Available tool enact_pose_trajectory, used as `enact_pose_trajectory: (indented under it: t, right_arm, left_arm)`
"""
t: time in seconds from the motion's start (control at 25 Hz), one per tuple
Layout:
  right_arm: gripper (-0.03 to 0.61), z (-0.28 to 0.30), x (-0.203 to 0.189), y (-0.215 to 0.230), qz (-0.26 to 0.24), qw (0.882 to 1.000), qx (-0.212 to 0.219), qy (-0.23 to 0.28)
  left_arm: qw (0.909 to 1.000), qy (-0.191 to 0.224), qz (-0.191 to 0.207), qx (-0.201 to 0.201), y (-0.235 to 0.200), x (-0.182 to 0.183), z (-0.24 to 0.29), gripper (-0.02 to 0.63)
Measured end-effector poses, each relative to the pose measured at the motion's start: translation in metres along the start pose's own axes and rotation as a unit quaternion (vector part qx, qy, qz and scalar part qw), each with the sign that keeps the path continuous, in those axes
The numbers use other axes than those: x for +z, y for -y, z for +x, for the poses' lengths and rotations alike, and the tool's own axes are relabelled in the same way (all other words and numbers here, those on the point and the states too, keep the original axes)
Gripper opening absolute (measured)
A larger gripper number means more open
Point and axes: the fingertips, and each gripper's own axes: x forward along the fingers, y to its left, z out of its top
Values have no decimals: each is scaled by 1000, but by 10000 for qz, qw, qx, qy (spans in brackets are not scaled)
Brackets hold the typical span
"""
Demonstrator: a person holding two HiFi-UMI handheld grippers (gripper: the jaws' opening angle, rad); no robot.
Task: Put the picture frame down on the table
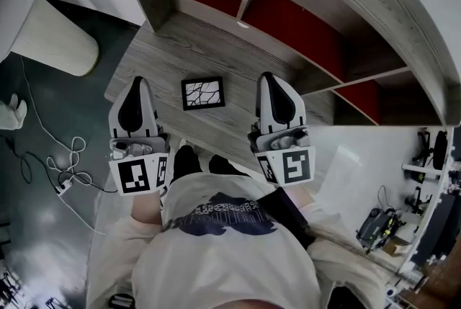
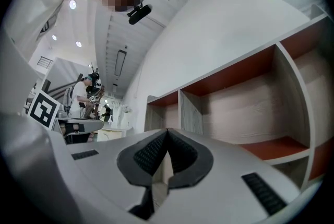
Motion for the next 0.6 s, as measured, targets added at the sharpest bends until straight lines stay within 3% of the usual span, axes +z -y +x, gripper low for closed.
enact_pose_trajectory:
  t: [0.2,0.6]
  right_arm:
    - [-2,1,-4,-7,-323,9994,39,-127]
    - [-2,4,-4,-8,-382,9991,-43,-173]
  left_arm:
    - [10000,0,17,-20,0,0,-2,8]
    - [10000,-23,-50,-82,1,1,0,8]
